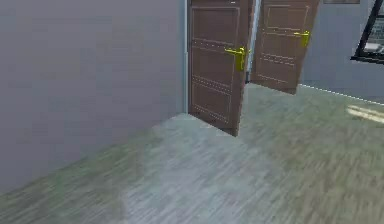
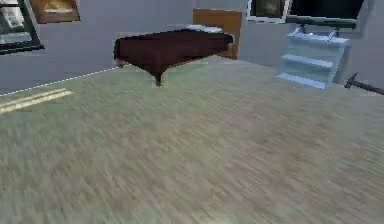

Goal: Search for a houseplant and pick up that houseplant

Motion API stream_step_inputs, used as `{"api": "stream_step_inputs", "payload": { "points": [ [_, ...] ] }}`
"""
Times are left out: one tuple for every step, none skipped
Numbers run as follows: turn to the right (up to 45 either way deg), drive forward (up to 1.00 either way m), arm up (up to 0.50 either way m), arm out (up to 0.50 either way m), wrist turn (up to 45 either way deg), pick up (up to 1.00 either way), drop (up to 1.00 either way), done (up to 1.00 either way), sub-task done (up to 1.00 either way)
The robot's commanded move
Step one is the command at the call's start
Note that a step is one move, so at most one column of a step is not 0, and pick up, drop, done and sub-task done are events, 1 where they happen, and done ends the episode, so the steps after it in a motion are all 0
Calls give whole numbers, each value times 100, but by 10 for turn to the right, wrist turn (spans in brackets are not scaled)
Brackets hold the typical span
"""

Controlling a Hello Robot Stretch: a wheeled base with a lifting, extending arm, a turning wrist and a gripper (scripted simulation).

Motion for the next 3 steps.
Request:
{"api": "stream_step_inputs", "payload": {
  "points": [
    [450, 0, 0, 0, 0, 0, 0, 0, 0],
    [450, 0, 0, 0, 0, 0, 0, 0, 0],
    [390, 0, 0, 0, 0, 0, 0, 0, 0]
  ]
}}
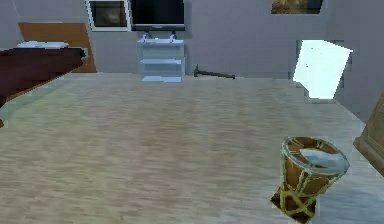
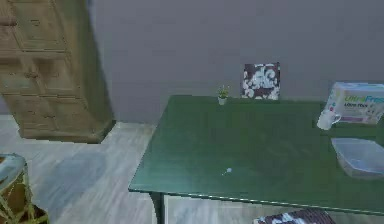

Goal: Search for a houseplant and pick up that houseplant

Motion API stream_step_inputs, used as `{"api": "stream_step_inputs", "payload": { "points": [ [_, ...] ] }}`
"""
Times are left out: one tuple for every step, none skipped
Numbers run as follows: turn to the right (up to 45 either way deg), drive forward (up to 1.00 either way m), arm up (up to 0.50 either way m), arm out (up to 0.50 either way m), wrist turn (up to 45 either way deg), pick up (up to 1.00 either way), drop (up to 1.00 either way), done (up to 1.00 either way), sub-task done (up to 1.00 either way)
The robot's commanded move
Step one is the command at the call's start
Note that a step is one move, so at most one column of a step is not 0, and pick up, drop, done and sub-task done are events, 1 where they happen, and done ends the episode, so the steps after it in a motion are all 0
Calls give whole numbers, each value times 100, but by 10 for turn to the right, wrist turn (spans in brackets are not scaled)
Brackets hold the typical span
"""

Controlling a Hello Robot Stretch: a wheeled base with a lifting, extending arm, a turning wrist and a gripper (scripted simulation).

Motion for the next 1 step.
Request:
{"api": "stream_step_inputs", "payload": {
  "points": [
    [0, 100, 0, 0, 0, 0, 0, 0, 0]
  ]
}}
